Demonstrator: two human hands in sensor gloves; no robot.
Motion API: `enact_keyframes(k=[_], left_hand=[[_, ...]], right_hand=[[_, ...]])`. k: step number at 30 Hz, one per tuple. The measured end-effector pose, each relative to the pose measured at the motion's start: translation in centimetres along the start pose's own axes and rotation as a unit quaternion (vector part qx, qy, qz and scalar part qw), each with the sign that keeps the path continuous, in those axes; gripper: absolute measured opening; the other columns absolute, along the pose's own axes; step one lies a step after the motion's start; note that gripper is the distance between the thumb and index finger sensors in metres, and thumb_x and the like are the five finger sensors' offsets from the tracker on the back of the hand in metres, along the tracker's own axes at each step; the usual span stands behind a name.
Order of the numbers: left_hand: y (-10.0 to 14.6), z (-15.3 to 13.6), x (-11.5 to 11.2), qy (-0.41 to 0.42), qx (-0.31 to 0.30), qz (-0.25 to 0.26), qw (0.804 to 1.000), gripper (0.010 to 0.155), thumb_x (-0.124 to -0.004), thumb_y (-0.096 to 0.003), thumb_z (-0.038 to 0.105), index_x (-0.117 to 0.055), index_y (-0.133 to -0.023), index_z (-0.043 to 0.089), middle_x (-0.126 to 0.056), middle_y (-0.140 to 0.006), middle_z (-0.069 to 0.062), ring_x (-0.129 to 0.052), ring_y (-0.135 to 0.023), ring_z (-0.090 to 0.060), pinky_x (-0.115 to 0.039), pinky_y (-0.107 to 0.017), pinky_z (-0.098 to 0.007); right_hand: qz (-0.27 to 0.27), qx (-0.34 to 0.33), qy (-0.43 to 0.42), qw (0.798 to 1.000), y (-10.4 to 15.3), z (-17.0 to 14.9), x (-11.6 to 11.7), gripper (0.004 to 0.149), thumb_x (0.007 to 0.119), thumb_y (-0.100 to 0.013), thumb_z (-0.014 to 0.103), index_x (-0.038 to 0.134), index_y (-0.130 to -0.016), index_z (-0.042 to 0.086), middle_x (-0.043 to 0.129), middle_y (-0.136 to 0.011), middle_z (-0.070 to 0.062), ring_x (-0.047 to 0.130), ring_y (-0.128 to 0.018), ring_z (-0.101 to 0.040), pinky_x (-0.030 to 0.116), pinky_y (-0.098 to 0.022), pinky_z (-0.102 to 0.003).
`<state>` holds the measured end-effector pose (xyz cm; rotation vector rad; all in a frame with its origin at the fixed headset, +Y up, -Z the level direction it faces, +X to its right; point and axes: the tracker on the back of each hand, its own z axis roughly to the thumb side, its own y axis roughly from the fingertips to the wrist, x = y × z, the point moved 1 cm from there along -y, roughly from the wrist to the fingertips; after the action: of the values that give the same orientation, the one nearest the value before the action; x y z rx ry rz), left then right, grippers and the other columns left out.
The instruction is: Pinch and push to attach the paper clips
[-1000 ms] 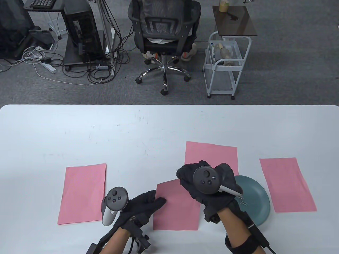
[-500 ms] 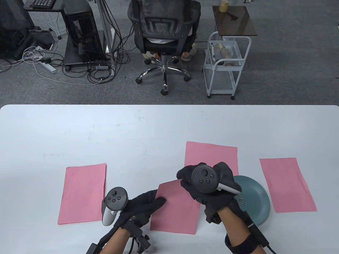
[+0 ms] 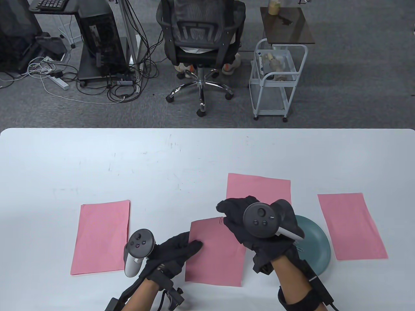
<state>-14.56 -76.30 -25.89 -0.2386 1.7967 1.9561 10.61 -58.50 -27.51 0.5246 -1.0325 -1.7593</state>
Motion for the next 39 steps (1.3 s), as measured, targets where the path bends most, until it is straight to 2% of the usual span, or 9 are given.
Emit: enact_keyframes(k=[4,7,10,13,17,21,25,30,39], left_hand=[[0.2,0.4,0.4,0.006,-0.005,0.006,1.0,0.041,-0.08,-0.0629,0.033,-0.078,-0.103,0.023,-0.095,-0.092,0.001,-0.1,-0.078,-0.023,-0.083,-0.062,-0.044],[0.3,1.0,1.0,-0.002,-0.014,0.014,1.0,0.042,-0.081,-0.0627,0.032,-0.078,-0.103,0.022,-0.095,-0.091,0.0,-0.101,-0.078,-0.023,-0.083,-0.062,-0.044],[0.5,1.7,1.9,-0.009,-0.019,0.026,0.999,0.042,-0.081,-0.0626,0.032,-0.078,-0.103,0.021,-0.096,-0.09,0.0,-0.102,-0.075,-0.023,-0.084,-0.061,-0.043],[0.6,1.9,3.0,-0.012,-0.009,0.043,0.999,0.043,-0.081,-0.0629,0.032,-0.077,-0.104,0.02,-0.096,-0.09,-0.001,-0.103,-0.074,-0.023,-0.084,-0.06,-0.043],[0.3,2.1,4.9,-0.004,0.017,0.076,0.997,0.043,-0.081,-0.0631,0.032,-0.077,-0.104,0.019,-0.096,-0.09,-0.001,-0.104,-0.072,-0.022,-0.085,-0.058,-0.043],[-0.6,1.4,7.0,-0.019,0.07,0.098,0.993,0.043,-0.08,-0.0633,0.032,-0.076,-0.105,0.019,-0.096,-0.089,-0.001,-0.105,-0.068,-0.02,-0.086,-0.056,-0.042],[-1.8,-0.2,8.7,-0.023,0.136,0.098,0.986,0.044,-0.08,-0.0635,0.032,-0.076,-0.105,0.018,-0.095,-0.089,-0.002,-0.105,-0.067,-0.02,-0.087,-0.055,-0.041],[-3.2,-2.2,9.3,-0.02,0.2,0.096,0.975,0.046,-0.08,-0.0636,0.031,-0.074,-0.106,0.016,-0.096,-0.089,-0.003,-0.105,-0.067,-0.021,-0.087,-0.055,-0.041],[-5.1,-4.4,8.9,-0.027,0.281,0.075,0.956,0.048,-0.08,-0.0632,0.031,-0.073,-0.107,0.013,-0.097,-0.087,-0.004,-0.106,-0.067,-0.022,-0.088,-0.054,-0.04]], right_hand=[[-0.106,-0.014,-0.017,0.994,1.9,-0.1,-2.2,0.053,0.07,-0.063,0.032,0.062,-0.111,0.01,0.066,-0.111,-0.022,0.064,-0.098,-0.046,0.044,-0.073,-0.064],[-0.155,-0.022,-0.004,0.988,3.5,-0.7,-2.6,0.057,0.069,-0.063,0.037,0.06,-0.113,0.01,0.062,-0.113,-0.023,0.061,-0.101,-0.047,0.043,-0.073,-0.064],[-0.183,-0.017,0.048,0.982,5.7,-2.1,-2.3,0.061,0.068,-0.063,0.041,0.057,-0.114,0.012,0.057,-0.116,-0.022,0.055,-0.104,-0.047,0.04,-0.074,-0.063],[-0.18,-0.017,0.092,0.979,7.5,-3.6,-1.4,0.062,0.068,-0.062,0.044,0.054,-0.116,0.015,0.053,-0.118,-0.021,0.051,-0.106,-0.045,0.037,-0.075,-0.062],[-0.144,-0.001,0.159,0.977,10.1,-6.8,0.4,0.063,0.067,-0.062,0.045,0.052,-0.116,0.017,0.048,-0.12,-0.019,0.046,-0.108,-0.044,0.035,-0.076,-0.06],[-0.114,0.023,0.164,0.98,11.8,-9.3,1.8,0.063,0.067,-0.062,0.045,0.052,-0.116,0.017,0.048,-0.12,-0.019,0.045,-0.108,-0.044,0.034,-0.076,-0.06],[-0.111,0.038,0.146,0.982,12.9,-11.1,3.1,0.062,0.067,-0.062,0.045,0.053,-0.115,0.017,0.048,-0.12,-0.019,0.046,-0.108,-0.044,0.033,-0.076,-0.06],[-0.112,0.052,0.119,0.985,13.4,-12.1,3.5,0.062,0.067,-0.062,0.044,0.053,-0.115,0.017,0.049,-0.119,-0.018,0.046,-0.108,-0.043,0.033,-0.075,-0.059],[-0.128,0.065,0.092,0.985,14.0,-12.9,3.0,0.062,0.067,-0.062,0.044,0.054,-0.115,0.016,0.05,-0.119,-0.019,0.047,-0.107,-0.044,0.033,-0.075,-0.059]])
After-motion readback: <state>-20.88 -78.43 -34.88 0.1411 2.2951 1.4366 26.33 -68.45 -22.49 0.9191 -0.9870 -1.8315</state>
